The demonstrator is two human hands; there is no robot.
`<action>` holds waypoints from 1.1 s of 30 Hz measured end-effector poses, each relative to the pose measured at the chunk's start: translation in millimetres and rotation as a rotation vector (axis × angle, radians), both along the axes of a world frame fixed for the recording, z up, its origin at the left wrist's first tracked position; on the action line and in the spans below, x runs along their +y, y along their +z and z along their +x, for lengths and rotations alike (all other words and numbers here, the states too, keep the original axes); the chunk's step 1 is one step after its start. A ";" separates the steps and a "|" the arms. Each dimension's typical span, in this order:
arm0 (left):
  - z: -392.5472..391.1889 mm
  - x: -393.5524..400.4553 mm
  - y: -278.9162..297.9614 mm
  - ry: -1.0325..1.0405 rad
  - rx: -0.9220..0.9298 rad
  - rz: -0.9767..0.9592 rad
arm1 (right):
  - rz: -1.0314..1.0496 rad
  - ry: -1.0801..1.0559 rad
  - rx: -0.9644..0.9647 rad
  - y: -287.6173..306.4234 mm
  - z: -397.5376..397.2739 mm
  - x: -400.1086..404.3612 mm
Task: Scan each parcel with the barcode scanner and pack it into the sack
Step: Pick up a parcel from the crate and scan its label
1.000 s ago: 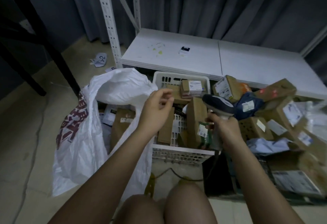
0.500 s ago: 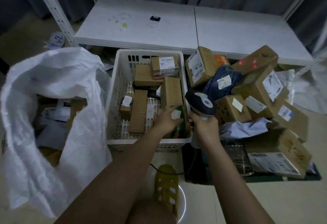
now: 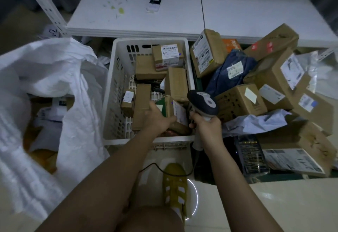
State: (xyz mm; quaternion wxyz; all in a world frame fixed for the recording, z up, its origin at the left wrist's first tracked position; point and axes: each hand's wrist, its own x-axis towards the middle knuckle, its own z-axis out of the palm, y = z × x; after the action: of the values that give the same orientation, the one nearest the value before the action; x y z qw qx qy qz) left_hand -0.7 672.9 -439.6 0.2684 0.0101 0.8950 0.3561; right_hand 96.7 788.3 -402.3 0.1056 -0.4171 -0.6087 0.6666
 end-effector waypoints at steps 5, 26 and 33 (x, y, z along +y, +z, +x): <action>-5.2 -27.6 56.1 -0.093 0.044 0.156 | 0.014 -0.082 0.038 20.4 11.5 -7.1; 48.4 -181.5 191.0 0.472 0.221 0.896 | 0.016 0.088 0.327 143.6 -9.2 -117.3; 38.0 -172.0 172.1 0.452 0.137 0.925 | -0.019 0.080 0.331 122.4 -33.0 -116.2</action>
State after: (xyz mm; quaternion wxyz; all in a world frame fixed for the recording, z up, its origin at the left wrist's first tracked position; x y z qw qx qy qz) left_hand 37.3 501.0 -267.4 0.0931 -0.0429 0.6392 0.7622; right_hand 63.7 672.2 -279.9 0.1738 -0.2779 -0.5928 0.7357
